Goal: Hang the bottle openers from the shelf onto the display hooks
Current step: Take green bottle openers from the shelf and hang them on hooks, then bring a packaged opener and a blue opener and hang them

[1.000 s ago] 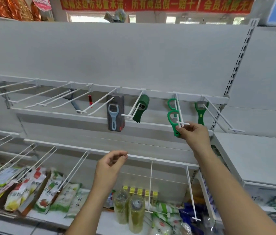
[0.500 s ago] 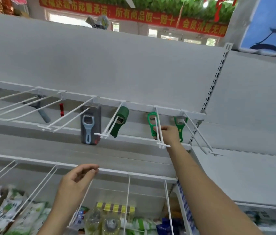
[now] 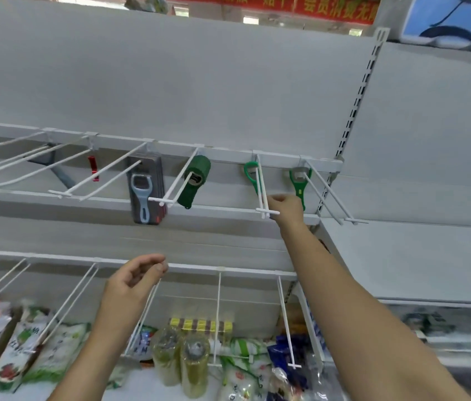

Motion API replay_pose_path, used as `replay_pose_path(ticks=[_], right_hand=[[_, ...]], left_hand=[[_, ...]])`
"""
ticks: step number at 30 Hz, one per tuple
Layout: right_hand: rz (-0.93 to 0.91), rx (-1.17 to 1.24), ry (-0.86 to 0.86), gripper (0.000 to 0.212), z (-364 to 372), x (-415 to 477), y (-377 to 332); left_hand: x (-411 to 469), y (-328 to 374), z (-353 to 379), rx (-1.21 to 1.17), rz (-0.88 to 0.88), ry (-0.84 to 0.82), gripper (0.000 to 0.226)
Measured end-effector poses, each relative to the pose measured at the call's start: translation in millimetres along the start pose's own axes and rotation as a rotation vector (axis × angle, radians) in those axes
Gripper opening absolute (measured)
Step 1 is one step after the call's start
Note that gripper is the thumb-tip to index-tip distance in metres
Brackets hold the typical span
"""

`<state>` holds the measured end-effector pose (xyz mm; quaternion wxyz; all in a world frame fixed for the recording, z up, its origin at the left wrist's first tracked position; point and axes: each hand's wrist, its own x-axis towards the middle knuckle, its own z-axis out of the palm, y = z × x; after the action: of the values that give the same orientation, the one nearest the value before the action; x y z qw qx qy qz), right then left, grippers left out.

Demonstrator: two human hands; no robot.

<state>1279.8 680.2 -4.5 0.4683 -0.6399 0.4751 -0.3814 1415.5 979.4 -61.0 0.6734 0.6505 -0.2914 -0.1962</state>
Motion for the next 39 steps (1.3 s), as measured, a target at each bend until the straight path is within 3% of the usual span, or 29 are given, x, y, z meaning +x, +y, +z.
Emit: replay_pose_path(ticks=[4, 8, 16, 26, 32, 39], right_hand=[[-0.046, 0.133, -0.057, 0.008, -17.0, -66.5, 16.4], [-0.199, 0.175, -0.096, 0.025, -43.7, -144.6, 29.0], [-0.223, 0.233, 0.047, 0.03, -145.7, -241.9, 69.9], [-0.219, 0.28, 0.341, 0.026, -356.6, -300.1, 131.6], [-0.177, 0.283, 0.515, 0.022, -508.7, -339.5, 176.1], [-0.162, 0.258, 0.667, 0.024, -637.2, -354.5, 213.6]], left_hand=[[-6.7, 3.6, 16.1, -0.019, 0.006, -0.094, 0.018], [-21.6, 8.8, 54.2, -0.046, 0.046, -0.254, 0.027], [-90.8, 25.2, 156.8, -0.121, 0.138, -0.544, 0.033], [-220.9, 54.8, 339.8, -0.159, 0.229, -0.808, 0.037], [-325.5, 69.1, 476.7, -0.216, 0.237, -0.94, 0.037], [-408.4, 83.5, 602.2, -0.245, 0.213, -1.097, 0.034]])
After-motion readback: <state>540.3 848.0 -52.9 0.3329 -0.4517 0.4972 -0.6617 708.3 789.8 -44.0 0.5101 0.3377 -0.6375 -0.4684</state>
